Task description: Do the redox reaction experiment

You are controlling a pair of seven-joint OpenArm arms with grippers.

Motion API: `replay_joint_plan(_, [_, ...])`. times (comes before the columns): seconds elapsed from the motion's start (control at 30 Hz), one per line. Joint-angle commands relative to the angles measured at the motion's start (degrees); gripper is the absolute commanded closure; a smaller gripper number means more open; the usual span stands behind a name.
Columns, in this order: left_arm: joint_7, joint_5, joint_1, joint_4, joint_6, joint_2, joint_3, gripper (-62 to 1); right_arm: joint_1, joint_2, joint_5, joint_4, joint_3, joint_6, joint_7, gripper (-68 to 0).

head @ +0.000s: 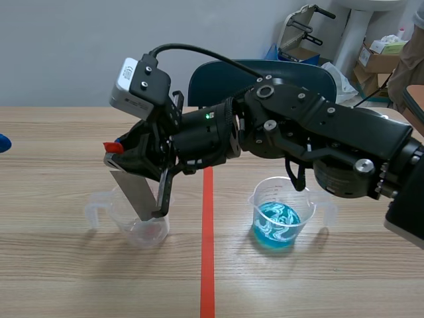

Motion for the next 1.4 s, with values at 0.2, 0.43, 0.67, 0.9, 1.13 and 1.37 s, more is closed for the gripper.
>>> replay_joint_plan(0.2, [-0.7, -0.6, -0.3, 0.6, 0.0, 0.0, -0.8, -62.3, 0.7, -0.3, -0.7, 0.8, 0.0, 0.0, 1.1, -0.9])
replay_joint_plan(0.43, [-0.7, -0.6, -0.3, 0.6, 0.0, 0.0, -0.8, -62.3, 0.7, -0.3, -0.6, 0.8, 0.0, 0.1, 1.1, -19.1])
replay_joint_plan(0.67, [-0.7, -0.6, -0.3, 0.6, 0.0, 0.0, -0.8, -62.3, 0.7, -0.3, -0.4, 0.8, 0.0, 0.1, 1.2, -50.8])
replay_joint_plan(0.9, [-0.7, -0.6, -0.3, 0.6, 0.0, 0.0, -0.8, -62.3, 0.7, -0.7, -0.2, 0.8, 0.0, 0.3, 1.1, -67.9])
replay_joint_plan(1.13, [-0.7, -0.6, -0.3, 0.6, 0.0, 0.0, -0.8, -62.3, 0.7, -0.7, -0.2, 0.8, 0.0, 0.2, 1.1, -67.9])
replay_joint_plan(1.37, [-0.7, -0.6, -0.3, 0.6, 0.0, 0.0, -0.8, -62.3, 0.7, -0.7, -0.2, 0.8, 0.0, 0.2, 1.2, -67.9])
